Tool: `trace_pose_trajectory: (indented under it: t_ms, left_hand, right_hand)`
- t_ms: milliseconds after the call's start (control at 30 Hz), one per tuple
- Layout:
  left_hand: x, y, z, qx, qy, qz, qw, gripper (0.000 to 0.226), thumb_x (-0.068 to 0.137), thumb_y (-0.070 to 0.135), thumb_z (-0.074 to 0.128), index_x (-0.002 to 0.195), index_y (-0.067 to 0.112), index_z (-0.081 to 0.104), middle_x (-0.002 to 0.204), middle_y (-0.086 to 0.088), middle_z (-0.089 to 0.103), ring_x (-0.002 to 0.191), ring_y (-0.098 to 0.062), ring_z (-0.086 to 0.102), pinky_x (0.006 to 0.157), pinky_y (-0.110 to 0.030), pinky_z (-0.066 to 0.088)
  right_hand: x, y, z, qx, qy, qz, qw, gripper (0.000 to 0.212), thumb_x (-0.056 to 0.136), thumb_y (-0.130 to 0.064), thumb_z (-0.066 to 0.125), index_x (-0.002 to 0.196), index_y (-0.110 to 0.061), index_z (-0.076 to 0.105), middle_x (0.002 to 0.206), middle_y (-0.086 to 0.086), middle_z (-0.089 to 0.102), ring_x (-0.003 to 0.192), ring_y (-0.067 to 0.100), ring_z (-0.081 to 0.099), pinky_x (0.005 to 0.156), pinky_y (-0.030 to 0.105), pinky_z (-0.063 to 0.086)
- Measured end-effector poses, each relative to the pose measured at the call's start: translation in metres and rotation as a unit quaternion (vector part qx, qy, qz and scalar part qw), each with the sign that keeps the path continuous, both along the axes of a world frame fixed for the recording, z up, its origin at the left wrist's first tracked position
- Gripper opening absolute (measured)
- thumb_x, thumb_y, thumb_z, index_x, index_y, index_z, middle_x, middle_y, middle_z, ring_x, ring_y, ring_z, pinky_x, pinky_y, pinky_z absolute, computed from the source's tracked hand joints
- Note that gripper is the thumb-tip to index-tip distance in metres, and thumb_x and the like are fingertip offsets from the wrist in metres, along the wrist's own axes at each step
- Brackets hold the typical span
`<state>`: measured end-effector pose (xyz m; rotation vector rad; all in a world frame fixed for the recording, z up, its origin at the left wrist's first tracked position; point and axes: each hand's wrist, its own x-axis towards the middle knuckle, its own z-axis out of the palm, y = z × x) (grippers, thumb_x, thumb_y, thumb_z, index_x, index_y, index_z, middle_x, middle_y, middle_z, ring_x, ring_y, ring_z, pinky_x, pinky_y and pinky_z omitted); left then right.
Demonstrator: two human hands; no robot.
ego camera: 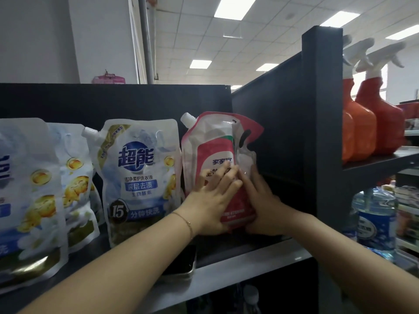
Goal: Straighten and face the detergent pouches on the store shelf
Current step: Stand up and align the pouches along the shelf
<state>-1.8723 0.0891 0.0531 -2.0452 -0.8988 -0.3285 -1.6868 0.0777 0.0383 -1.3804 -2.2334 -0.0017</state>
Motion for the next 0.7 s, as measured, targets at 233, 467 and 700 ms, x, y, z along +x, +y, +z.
trace_pose_trajectory:
  t_ms: [233, 467, 700]
  left_hand:
    - [-0.004, 0.014, 0.000, -0.094, -0.014, 0.051, 0.994, 0.113, 0.078, 0.066, 0.059, 0.140, 0.031, -0.029, 0.139, 0.006, -0.054, 0.130, -0.019, -0.048, 0.110, -0.048, -0.020]
    - [-0.002, 0.029, -0.003, -0.100, -0.058, 0.077, 0.990, 0.134, 0.070, 0.064, 0.069, 0.137, 0.030, -0.042, 0.140, 0.001, -0.052, 0.126, -0.020, -0.049, 0.112, -0.044, -0.018]
    - [-0.001, 0.034, -0.001, -0.091, -0.073, 0.112, 0.987, 0.131, 0.074, 0.053, 0.071, 0.138, 0.028, -0.040, 0.143, -0.002, -0.047, 0.135, -0.022, -0.038, 0.113, -0.045, -0.014]
  right_hand:
    - [0.005, 0.003, 0.002, 0.015, -0.029, -0.017, 0.999, 0.118, 0.085, -0.015, 0.065, 0.125, -0.053, -0.040, 0.149, 0.004, -0.044, 0.135, 0.044, 0.034, 0.100, 0.041, 0.044]
    - [-0.011, 0.019, 0.004, -0.027, -0.088, -0.106, 0.990, 0.118, 0.086, -0.014, 0.065, 0.137, -0.041, -0.038, 0.148, 0.014, -0.043, 0.134, 0.050, 0.031, 0.106, 0.052, 0.039]
    - [-0.022, 0.027, 0.008, 0.009, -0.111, -0.142, 0.984, 0.108, 0.091, -0.023, 0.062, 0.145, -0.033, -0.030, 0.152, 0.022, -0.032, 0.136, 0.047, 0.029, 0.105, 0.052, 0.037]
